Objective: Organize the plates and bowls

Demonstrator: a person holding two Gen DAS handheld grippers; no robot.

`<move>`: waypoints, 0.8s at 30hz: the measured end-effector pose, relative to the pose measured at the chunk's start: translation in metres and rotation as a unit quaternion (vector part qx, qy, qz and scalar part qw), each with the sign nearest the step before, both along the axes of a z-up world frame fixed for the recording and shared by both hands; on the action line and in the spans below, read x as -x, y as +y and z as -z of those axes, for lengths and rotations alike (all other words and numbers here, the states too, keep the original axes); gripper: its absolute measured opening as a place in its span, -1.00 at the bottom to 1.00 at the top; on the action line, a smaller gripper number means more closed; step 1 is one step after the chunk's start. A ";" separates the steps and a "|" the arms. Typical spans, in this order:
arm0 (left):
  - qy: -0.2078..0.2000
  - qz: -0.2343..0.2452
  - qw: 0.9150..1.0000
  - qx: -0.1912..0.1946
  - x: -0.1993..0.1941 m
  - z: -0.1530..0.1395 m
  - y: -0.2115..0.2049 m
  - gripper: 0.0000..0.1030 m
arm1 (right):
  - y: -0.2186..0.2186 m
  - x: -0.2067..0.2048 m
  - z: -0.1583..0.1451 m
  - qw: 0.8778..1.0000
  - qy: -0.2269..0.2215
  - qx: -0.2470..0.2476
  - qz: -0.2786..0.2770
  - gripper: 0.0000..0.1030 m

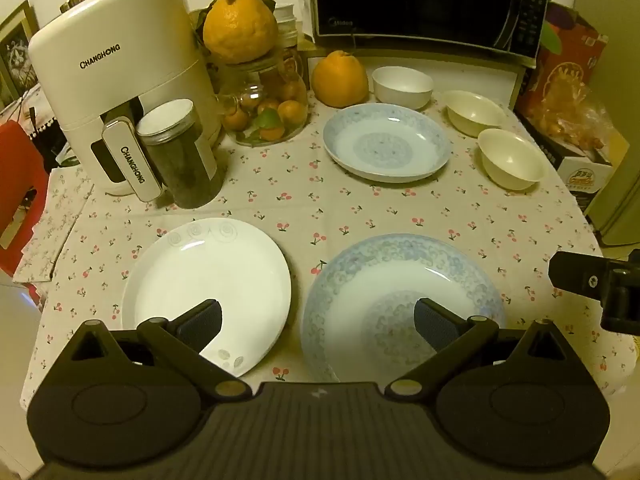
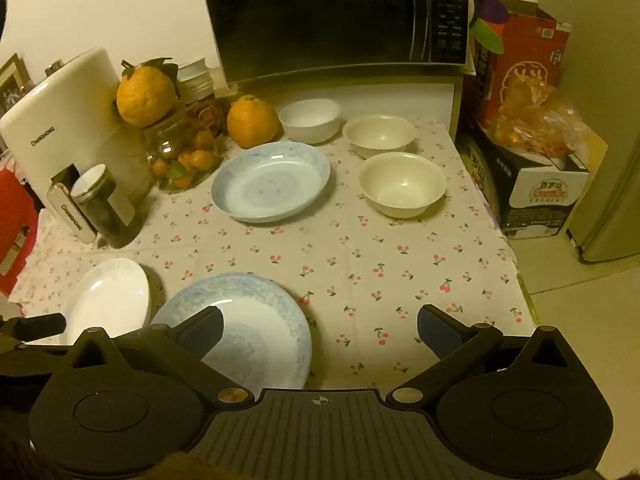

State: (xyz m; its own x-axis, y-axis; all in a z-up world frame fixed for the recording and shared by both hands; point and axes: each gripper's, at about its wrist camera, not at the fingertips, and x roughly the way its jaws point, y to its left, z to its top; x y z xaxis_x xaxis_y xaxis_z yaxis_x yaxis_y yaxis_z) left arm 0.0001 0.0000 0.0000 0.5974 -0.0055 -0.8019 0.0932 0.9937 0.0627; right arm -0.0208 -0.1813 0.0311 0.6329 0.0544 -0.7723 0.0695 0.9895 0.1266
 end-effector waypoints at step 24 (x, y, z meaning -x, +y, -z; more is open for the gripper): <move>0.000 -0.001 1.000 0.002 0.000 -0.002 0.001 0.99 | 0.001 -0.003 0.001 1.000 0.004 0.003 0.000 1.00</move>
State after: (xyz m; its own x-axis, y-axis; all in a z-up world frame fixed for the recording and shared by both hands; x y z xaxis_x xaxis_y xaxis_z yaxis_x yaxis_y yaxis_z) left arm 0.0002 0.0007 0.0020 0.5982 -0.0081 -0.8013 0.0916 0.9941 0.0583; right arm -0.0181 -0.1801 0.0305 0.6275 0.0501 -0.7770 0.0709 0.9901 0.1211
